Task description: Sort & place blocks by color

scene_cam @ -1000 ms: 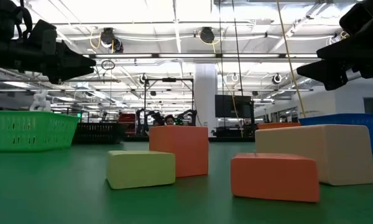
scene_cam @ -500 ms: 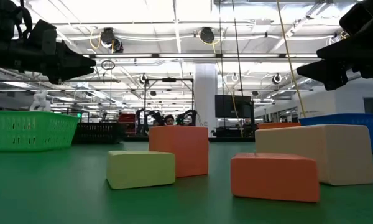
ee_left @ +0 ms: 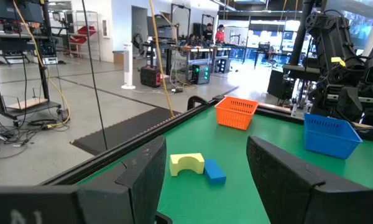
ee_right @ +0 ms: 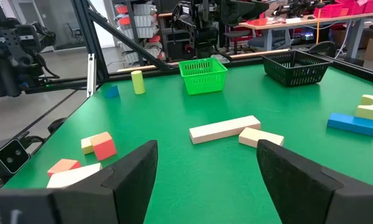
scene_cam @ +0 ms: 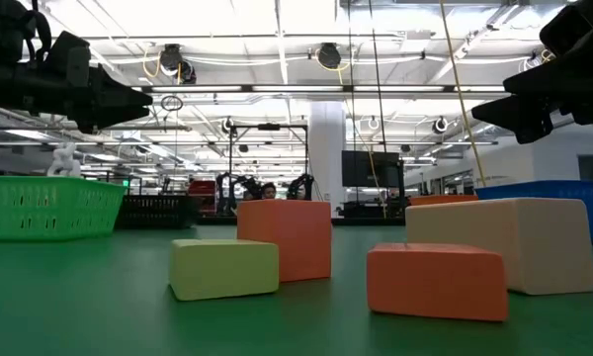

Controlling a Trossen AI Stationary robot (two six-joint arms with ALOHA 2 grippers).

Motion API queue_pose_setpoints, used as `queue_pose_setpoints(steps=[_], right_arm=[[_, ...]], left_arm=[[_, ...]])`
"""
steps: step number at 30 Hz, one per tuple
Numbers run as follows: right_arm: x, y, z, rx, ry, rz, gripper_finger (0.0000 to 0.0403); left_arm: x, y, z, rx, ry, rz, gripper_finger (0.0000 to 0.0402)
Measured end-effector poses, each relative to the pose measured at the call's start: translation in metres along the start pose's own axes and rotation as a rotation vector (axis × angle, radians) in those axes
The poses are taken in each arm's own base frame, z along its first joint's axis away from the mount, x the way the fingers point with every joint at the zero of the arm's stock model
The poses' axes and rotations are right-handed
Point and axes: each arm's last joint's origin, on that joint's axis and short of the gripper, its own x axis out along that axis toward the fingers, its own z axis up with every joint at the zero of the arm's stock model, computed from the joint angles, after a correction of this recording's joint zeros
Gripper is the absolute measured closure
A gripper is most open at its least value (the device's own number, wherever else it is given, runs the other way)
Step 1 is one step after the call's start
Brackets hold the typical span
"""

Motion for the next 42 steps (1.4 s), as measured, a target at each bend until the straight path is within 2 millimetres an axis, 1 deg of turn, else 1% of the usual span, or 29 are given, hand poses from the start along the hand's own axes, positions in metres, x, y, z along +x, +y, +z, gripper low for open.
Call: queue_pose_setpoints(steps=[12,24,31,40,42], right_arm=[[0.0,0.0,0.0,0.0,0.0,0.0,0.0135],[0.0,0.0,0.0,0.0,0.0,0.0,0.0135],[0.0,0.0,0.0,0.0,0.0,0.0,0.0135],[0.0,0.0,0.0,0.0,0.0,0.0,0.0135],[0.0,0.0,0.0,0.0,0.0,0.0,0.0135]], left_arm=[[0.0,0.0,0.0,0.0,-0.001,0.0,0.0176],[0.0,0.0,0.006,-0.039,-0.064,-0.007,0.0176],[0.002,-0.003,0.004,-0.077,-0.028,-0.096,0.0176],[0.009,-0.007,-0.006,-0.078,0.085,-0.165,0.0176],[0.011,-0.009,-0.005,-0.075,0.105,-0.193,0.0176]])
